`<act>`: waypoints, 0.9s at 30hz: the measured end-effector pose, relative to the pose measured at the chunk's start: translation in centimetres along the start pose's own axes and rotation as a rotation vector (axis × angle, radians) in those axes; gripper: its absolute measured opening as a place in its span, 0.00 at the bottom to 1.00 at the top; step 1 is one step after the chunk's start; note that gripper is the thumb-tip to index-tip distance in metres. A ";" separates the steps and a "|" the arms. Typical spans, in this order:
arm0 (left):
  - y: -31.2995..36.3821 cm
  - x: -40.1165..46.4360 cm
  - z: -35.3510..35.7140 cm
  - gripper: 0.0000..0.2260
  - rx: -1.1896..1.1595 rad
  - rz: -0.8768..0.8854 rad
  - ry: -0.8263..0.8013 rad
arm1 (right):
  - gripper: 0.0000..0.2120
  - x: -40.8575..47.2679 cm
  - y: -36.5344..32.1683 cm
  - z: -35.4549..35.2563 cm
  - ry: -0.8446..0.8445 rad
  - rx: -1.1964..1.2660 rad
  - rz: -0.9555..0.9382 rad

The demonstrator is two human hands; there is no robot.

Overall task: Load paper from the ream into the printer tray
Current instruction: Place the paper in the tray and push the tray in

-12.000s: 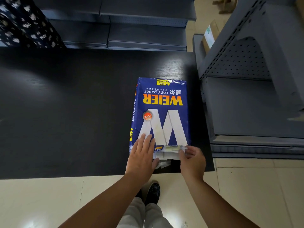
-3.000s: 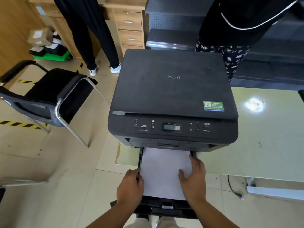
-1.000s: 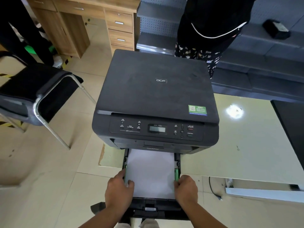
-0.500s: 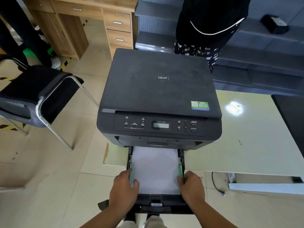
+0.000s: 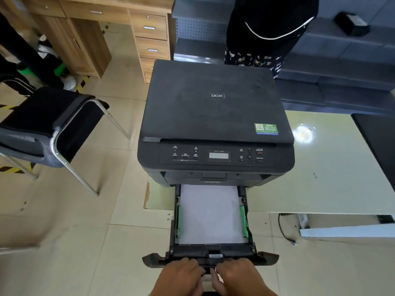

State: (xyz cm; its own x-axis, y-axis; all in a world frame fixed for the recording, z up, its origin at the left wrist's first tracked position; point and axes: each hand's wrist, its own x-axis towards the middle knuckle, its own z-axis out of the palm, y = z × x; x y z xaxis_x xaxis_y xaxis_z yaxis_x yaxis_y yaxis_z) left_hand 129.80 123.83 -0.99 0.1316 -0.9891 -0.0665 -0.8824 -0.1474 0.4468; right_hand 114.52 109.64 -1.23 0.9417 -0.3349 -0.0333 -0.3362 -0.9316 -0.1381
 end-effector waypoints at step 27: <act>1.8 1.1 -1.3 0.17 0.045 -0.179 0.043 | 0.15 -0.2 0.2 -0.5 -0.188 0.074 0.146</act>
State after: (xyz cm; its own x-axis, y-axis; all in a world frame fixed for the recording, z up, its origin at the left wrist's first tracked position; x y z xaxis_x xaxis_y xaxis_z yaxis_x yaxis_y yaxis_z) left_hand 128.93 122.48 0.88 0.3065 -0.9463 -0.1025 -0.8625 -0.3217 0.3906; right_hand 114.30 109.49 -0.77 0.8716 -0.4267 -0.2412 -0.4736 -0.8600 -0.1901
